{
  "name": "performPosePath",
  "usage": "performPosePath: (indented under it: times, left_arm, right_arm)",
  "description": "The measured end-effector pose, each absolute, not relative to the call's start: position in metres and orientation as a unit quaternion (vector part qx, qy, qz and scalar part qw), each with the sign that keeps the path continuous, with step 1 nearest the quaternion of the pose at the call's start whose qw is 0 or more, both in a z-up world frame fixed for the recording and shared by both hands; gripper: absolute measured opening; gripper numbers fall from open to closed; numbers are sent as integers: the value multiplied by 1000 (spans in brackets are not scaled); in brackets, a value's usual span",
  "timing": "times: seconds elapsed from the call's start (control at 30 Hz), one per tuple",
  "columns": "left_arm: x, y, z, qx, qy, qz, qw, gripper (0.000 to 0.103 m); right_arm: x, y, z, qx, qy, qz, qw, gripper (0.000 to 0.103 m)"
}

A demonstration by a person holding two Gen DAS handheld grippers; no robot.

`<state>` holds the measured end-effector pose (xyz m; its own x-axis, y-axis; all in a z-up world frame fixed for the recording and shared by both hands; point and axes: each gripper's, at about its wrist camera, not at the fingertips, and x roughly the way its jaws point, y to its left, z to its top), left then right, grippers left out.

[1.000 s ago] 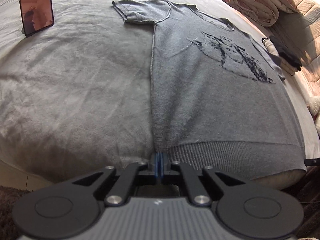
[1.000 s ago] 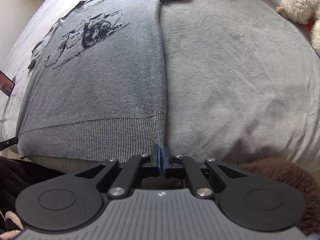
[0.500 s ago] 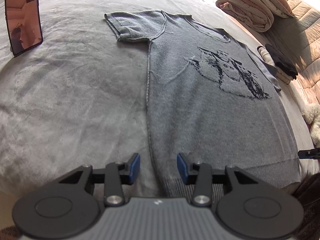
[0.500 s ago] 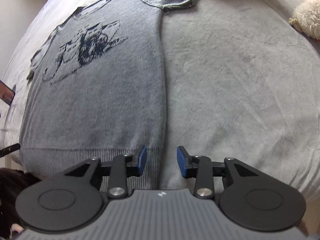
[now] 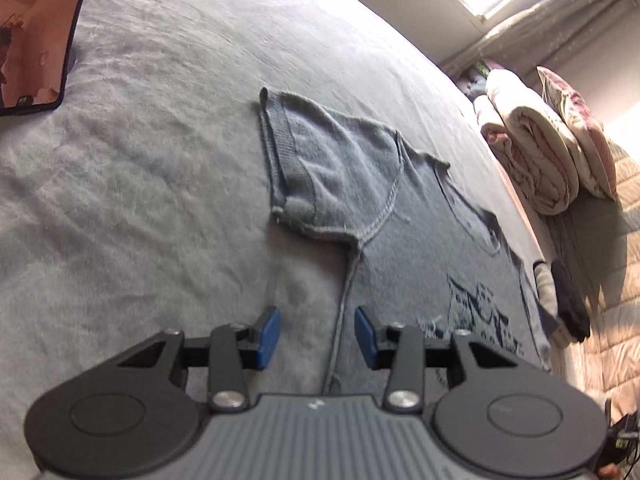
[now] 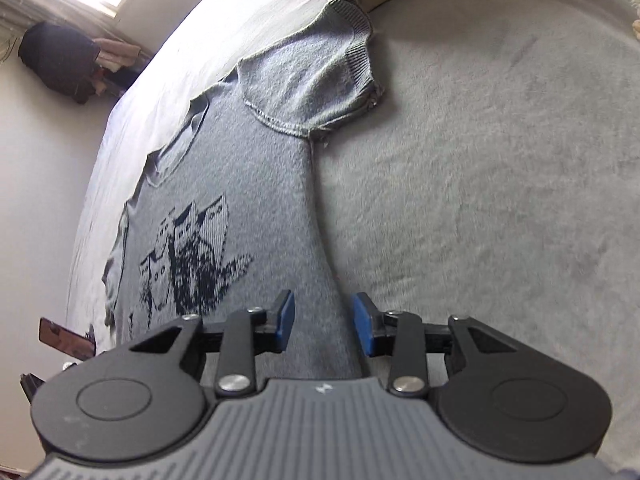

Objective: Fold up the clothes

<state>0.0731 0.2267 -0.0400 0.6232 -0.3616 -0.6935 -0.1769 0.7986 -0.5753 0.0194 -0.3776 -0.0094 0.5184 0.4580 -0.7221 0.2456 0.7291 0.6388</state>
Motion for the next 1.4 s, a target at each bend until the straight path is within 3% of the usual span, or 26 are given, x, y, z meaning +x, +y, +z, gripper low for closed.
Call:
performPosePath:
  times: [0.37,0.43,0.47,0.53,0.6,0.7,0.8,0.87,0.9,1.0,1.1,1.27,1.4]
  left_arm:
    - [121,254,-56,-428,358,-9,830,39]
    - [125,249,-55,-419,354,-7,836,38]
    - [126,244,-53,-405,348,-3,845,35]
    - [127,234,-49,-363,346,27,865,5]
    - [126,228,-45,-330,332,48,882,4]
    - [128,218,-39,-274,328,77,901,3]
    - [127,214,-38,-237,334,85,908,6]
    - [122,215,-34,-236,329,91,910,12]
    - [120,214,-32,-236,323,92,912,20]
    - [112,212,-26,-235,296,84,922,33]
    - [109,199,-22,-216,283,63,932,36]
    - [113,171,-27,-158,286,24,945,37]
    - [125,161,-46,-91,341,89,931,37]
  right_arm:
    - [52,-398,-27,447,410,62,792,38]
    - [52,-403,-36,470,385,63,792,31]
    - [53,-405,-40,480,377,60,790,27]
    - [57,-405,-45,493,369,53,786,18]
    - [59,-403,-44,485,365,52,793,17]
    - [61,-399,-38,447,368,40,814,3]
    - [61,-393,-32,418,369,34,829,3]
    - [60,-390,-27,406,368,35,836,12]
    - [59,-388,-24,399,366,35,840,20]
    - [56,-380,-11,371,356,37,857,23]
    - [51,-372,1,329,338,22,882,37]
    - [51,-362,5,280,329,5,902,37]
    - [56,-362,-1,250,341,-19,906,37]
